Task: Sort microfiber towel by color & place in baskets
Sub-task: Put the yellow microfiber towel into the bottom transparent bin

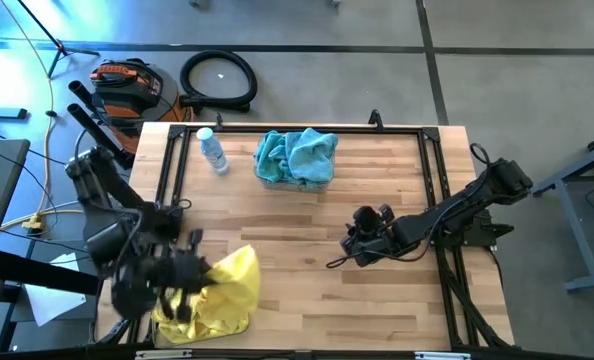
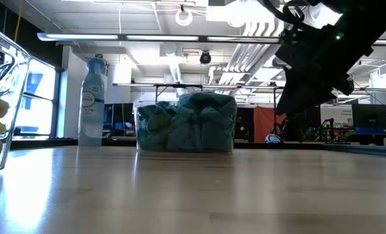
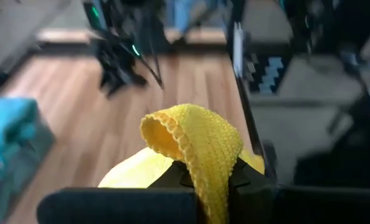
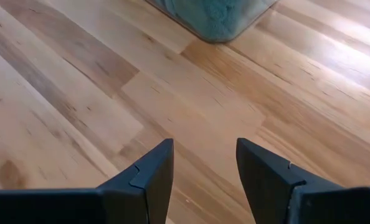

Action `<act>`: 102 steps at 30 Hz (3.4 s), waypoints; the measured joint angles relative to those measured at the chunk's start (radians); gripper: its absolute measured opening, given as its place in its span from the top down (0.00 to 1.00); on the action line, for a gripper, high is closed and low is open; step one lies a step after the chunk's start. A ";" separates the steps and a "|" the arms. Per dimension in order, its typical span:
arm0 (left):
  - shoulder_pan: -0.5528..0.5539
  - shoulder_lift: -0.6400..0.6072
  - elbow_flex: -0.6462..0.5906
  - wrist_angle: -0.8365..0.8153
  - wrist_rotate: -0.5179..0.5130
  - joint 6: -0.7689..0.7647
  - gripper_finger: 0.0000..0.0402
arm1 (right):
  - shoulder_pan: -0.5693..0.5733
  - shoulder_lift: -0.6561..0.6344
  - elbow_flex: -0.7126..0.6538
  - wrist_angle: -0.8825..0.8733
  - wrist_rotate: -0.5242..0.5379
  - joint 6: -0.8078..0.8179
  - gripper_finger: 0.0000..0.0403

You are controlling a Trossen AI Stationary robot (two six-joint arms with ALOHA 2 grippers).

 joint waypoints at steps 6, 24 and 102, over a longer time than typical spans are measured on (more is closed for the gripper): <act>-0.076 0.133 0.156 -0.370 0.135 -0.354 1.00 | 0.000 0.000 0.000 0.060 0.001 -0.051 0.58; -0.244 0.311 0.122 -0.665 0.492 -0.989 1.00 | 0.000 0.000 0.000 0.116 0.003 -0.108 0.58; -0.217 -0.023 -0.358 -0.032 0.557 -1.142 0.70 | -0.001 0.000 0.000 0.126 0.005 -0.135 0.58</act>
